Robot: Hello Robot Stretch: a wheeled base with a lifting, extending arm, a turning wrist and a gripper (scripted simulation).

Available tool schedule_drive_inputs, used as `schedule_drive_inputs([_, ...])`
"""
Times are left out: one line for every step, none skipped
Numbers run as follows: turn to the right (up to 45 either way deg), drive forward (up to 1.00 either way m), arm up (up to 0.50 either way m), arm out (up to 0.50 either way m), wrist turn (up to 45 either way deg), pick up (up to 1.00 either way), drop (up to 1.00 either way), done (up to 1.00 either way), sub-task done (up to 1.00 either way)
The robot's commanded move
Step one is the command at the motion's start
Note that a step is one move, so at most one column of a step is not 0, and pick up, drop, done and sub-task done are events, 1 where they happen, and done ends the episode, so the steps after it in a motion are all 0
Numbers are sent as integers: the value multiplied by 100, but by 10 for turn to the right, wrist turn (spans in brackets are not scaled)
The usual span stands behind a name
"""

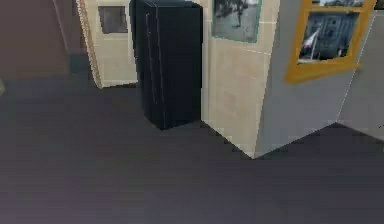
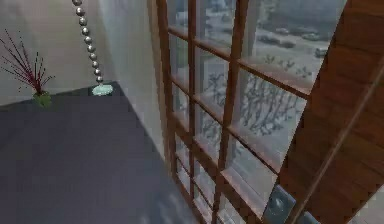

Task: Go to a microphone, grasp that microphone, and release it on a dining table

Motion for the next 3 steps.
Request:
schedule_drive_inputs([240, 0, 0, 0, 0, 0, 0, 0, 0])
schedule_drive_inputs([0, 30, 0, 0, 0, 0, 0, 0, 0])
schedule_drive_inputs([-30, 0, 0, 0, 0, 0, 0, 0, 0])
